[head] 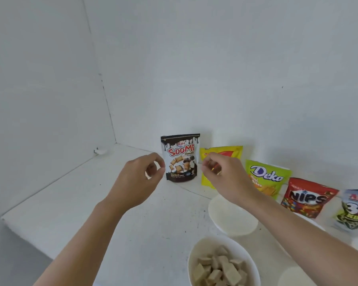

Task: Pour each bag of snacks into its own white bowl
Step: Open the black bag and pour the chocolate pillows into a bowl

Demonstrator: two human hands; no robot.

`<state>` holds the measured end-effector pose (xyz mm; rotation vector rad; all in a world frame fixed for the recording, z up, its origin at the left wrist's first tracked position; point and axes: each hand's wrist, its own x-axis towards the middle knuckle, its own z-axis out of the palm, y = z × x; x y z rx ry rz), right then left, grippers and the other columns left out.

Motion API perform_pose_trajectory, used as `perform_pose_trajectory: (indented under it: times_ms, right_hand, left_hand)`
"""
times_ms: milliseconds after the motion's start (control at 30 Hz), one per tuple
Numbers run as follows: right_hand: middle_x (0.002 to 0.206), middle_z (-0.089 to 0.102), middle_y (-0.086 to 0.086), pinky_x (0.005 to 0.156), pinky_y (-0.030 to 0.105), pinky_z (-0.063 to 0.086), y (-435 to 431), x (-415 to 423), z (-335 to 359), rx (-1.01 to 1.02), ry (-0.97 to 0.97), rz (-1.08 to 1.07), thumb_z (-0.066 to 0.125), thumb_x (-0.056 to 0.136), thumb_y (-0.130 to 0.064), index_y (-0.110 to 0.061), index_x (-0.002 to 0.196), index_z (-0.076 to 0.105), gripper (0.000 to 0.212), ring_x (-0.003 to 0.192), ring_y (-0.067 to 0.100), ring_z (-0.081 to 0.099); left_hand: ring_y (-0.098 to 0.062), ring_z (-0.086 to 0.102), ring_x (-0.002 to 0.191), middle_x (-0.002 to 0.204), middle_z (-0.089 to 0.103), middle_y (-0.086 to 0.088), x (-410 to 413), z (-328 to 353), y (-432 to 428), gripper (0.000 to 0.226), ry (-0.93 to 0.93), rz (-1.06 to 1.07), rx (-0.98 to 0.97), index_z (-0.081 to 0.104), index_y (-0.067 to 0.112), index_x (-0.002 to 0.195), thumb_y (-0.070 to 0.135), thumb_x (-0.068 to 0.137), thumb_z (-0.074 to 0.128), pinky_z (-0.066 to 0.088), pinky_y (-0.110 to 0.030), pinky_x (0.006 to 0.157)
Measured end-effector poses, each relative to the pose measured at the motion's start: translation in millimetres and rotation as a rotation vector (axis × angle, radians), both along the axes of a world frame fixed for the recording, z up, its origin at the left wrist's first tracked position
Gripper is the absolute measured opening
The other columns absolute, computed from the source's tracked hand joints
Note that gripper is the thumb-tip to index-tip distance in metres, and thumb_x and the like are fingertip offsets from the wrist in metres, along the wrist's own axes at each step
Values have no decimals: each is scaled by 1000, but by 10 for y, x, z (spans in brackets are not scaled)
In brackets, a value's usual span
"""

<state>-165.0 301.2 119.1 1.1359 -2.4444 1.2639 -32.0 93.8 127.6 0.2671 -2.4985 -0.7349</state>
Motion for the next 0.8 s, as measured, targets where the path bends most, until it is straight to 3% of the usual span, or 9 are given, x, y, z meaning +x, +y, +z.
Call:
perform_pose_trajectory:
  times_ms: [167, 300, 400, 567, 700, 800]
  right_hand:
    - [69, 63, -8, 67, 40, 53, -386, -560, -36, 67, 75, -55, 65, 91, -19, -22, 79, 61, 13, 66, 14, 59]
    - [79, 60, -9, 76, 44, 53, -816, -1022, -51, 120, 155, -112, 61, 92, -21, -26, 82, 58, 11, 78, 16, 58]
    - [88, 60, -5, 84, 47, 51, -1143, -1364, -34, 202, 176, -171, 59, 94, -23, -21, 94, 62, 3, 88, 19, 56]
    - [119, 63, 2, 96, 46, 46, -1544, -1763, -116, 336, 113, -252, 54, 99, -24, -19, 122, 59, 24, 113, 23, 53]
    - [135, 60, 2, 104, 43, 42, -1708, -1919, -266, 469, 126, -253, 53, 101, -25, -19, 135, 56, 35, 128, 24, 49]
    - [118, 67, 2, 96, 41, 43, -1775, -1979, -342, 521, 192, -250, 52, 100, -21, -19, 126, 60, 27, 116, 25, 55]
  left_hand:
    - [-11, 57, 95, 96, 60, 9, -779, -140, -367, 4, 13, 2, -72, 62, 33, 100, 31, 96, 63, 48, -27, 77]
    - [-17, 54, 106, 112, 58, 2, -1420, -240, -746, 16, -10, 15, -97, 63, 28, 113, 30, 97, 62, 52, -39, 90]
    - [-19, 51, 112, 122, 55, -1, -1822, -301, -1024, 22, -37, 10, -136, 60, 26, 119, 29, 97, 62, 50, -43, 95]
    - [-21, 51, 118, 132, 54, -3, -2300, -435, -1374, 23, -91, -31, -145, 59, 25, 120, 28, 98, 61, 51, -44, 96]
    - [-15, 58, 99, 121, 66, -3, -2488, -583, -1511, 14, -134, -98, -86, 58, 24, 115, 23, 100, 59, 56, -31, 83]
    - [-12, 58, 87, 112, 72, -2, -2532, -649, -1591, 10, -103, -118, -43, 59, 22, 107, 14, 101, 57, 46, -13, 67]
